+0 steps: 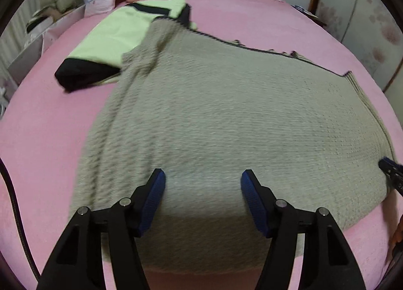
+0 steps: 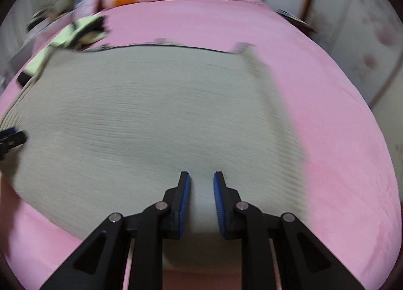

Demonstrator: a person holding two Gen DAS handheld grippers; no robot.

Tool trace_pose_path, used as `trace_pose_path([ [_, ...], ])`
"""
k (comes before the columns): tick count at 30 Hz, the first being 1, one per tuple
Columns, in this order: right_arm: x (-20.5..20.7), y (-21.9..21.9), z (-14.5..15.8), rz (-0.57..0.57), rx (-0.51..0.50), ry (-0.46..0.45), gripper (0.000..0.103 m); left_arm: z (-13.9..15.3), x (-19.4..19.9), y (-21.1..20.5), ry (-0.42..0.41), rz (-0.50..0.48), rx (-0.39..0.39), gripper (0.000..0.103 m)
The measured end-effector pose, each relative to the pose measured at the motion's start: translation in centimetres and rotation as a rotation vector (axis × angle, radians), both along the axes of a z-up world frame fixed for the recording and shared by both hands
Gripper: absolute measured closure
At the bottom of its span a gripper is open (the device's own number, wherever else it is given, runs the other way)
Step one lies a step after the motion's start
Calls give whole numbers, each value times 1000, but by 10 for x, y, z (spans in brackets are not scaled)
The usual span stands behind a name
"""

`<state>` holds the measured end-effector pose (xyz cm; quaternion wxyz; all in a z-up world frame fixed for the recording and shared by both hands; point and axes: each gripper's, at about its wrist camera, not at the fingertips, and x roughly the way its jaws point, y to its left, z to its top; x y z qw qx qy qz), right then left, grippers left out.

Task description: Fold large clothes

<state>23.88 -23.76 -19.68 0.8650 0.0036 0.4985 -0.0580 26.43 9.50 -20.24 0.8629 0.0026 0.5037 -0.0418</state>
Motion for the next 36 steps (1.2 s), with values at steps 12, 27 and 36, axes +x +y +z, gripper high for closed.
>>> trace_pose_path([
  [12,-17,-8,0,-69,-80,27,85,3,-1,7,22,32,-15,40],
  [27,-33,42,60,19,97,-41,84,64,-55,28,-1,95,-189,30],
  [36,-46,83,93,73,155,-143,83,79,-107,45,-70,121,-226,22],
])
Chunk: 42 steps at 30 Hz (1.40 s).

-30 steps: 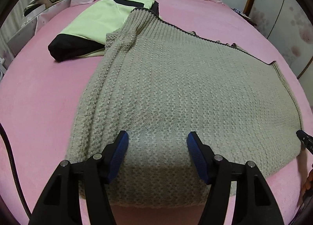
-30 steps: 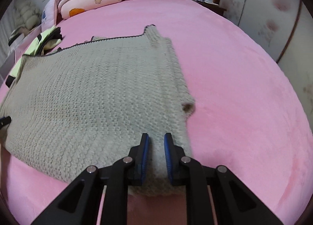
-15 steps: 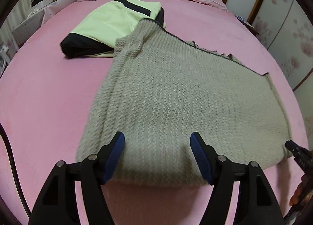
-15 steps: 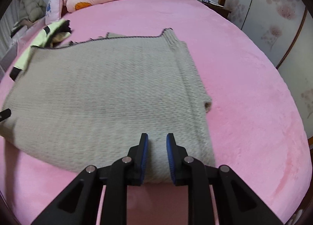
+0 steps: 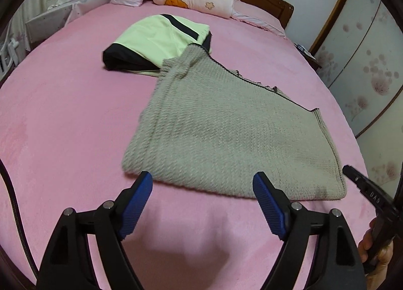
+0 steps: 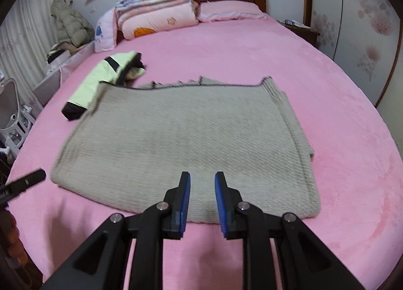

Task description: Fold large clothes

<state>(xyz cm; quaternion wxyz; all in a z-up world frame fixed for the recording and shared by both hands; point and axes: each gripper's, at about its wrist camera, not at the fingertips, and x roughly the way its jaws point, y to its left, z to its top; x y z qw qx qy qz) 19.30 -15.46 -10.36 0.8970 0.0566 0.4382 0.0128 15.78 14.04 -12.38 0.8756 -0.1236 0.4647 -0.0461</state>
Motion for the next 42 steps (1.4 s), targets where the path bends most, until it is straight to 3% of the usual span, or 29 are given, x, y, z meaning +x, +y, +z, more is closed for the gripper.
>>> trace_pose_path([
  [9,-5,30,0,-1,-52,-63,83,-41,-7,10,62,-6,-81,21],
  [16,-5,44,-6,-28,-89,-45,83,-90,4,12,145,-29,-268,21],
  [25,-17,56,-6,-13,-85,-53,83,-112,28,24,76,31,-447,21],
  [30,-17,56,-9,-17,-72,-46,83,-121,53,27,47,80,-487,21],
  [38,-10,46,-20,-29,-57,-31,83,-119,83,16,8,109,-461,21],
  [41,-4,38,-24,-46,-42,-47,83,-118,89,17,7,148,-488,36],
  [42,-2,36,-25,-52,-37,-51,83,-118,91,19,12,160,-488,47],
])
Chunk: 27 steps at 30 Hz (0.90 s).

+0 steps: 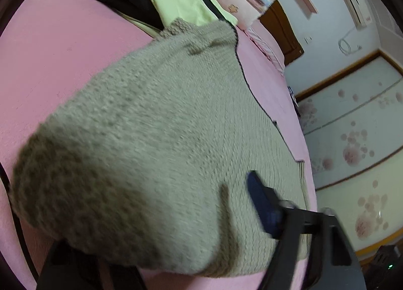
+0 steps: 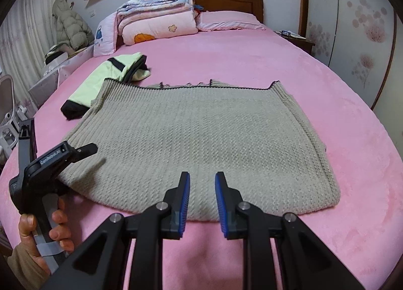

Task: Fold large clothes
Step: 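Grasp one side of the folded cardigan with the left tool and fold it over the middle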

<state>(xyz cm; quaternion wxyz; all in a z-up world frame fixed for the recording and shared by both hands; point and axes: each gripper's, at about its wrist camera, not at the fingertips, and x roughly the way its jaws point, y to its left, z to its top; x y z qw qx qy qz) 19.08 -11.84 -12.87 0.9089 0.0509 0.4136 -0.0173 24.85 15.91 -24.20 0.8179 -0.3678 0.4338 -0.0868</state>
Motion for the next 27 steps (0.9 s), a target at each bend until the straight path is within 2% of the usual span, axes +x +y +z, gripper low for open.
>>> trace_pose_path([
  [1,3,-3,-1,-6,7,-6,83,-2,3,3,19,9,-4,62],
  [3,9,-10,-4,-18,29,-25,83,-9,5,13,49,15,-22,76],
  [5,19,-14,-8,-10,55,-28,83,-12,5,17,47,5,-58,81],
  [6,24,-15,-10,-3,58,-31,84,-11,5,17,38,-3,-50,84],
  [7,30,-14,-12,11,59,-33,90,-7,4,13,22,-15,-22,85],
  [8,37,-12,-15,30,51,-28,95,-2,3,10,8,-22,10,85],
  [9,44,-8,-18,47,35,-23,96,5,3,4,-15,-32,60,86],
  [15,85,24,-42,139,-55,1,100,41,2,-19,-114,-58,202,87],
  [18,101,33,-58,172,-60,35,100,62,2,-36,-179,-84,280,88],
  [22,116,44,-86,243,-80,130,103,83,0,-52,-246,-122,338,88],
  [25,117,44,-85,271,-89,136,103,102,6,-74,-300,-148,379,88],
  [27,116,34,-82,274,-27,140,103,116,10,-92,-338,-172,400,88],
])
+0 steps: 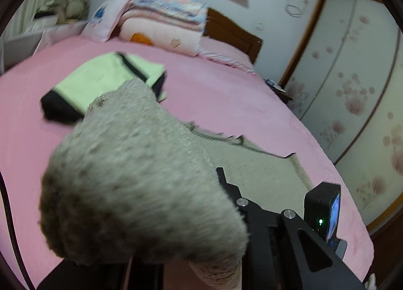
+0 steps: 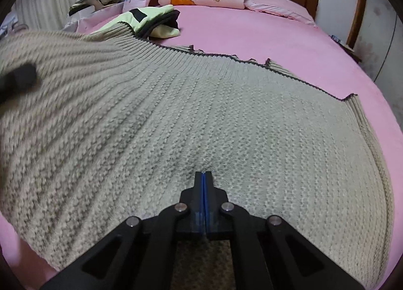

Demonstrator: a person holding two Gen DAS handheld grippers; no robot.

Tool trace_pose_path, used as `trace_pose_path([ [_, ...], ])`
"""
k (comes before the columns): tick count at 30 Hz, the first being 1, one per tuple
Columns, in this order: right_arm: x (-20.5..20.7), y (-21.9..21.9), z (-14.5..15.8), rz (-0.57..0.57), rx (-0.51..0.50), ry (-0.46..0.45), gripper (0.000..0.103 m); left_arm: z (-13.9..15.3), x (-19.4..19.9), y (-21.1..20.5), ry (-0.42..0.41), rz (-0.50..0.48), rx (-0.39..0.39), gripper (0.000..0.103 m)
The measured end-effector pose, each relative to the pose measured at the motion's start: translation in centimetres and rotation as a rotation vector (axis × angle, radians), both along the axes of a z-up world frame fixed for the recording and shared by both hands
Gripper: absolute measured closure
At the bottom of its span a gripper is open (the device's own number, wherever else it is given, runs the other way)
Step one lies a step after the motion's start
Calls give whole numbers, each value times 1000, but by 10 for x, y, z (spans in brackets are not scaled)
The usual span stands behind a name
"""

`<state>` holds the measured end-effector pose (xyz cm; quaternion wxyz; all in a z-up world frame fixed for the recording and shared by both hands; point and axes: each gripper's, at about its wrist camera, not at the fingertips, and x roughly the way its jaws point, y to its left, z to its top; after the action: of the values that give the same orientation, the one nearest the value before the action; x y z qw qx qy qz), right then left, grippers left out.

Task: Fold large clothes
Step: 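Grasp one side of the folded cardigan with the left tool and fold it over the middle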

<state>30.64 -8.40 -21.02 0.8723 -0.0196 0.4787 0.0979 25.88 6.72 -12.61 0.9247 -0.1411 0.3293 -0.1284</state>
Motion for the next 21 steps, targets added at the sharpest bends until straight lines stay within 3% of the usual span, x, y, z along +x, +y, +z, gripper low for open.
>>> trace_pose_path([
  [3,-9,-23,10,-36,103,8,103,18,5,-30,-42,-47,28,88],
  [8,-45,-76,41,-135,138,-62,103,40,2,-99,-117,-168,88,89],
  [12,-77,-135,55,-264,141,-101,103,37,-9,-170,-147,-297,139,89],
  [14,-96,-168,56,-349,111,-115,103,24,-13,-204,-129,-369,165,89],
  [17,-115,-202,48,-419,80,-92,103,-16,-18,-254,-33,-485,266,88],
  [19,-127,-218,39,-453,76,-60,103,-51,-21,-284,38,-526,420,86],
  [21,-135,-230,32,-473,83,-33,102,-69,-31,-298,23,-534,543,83],
])
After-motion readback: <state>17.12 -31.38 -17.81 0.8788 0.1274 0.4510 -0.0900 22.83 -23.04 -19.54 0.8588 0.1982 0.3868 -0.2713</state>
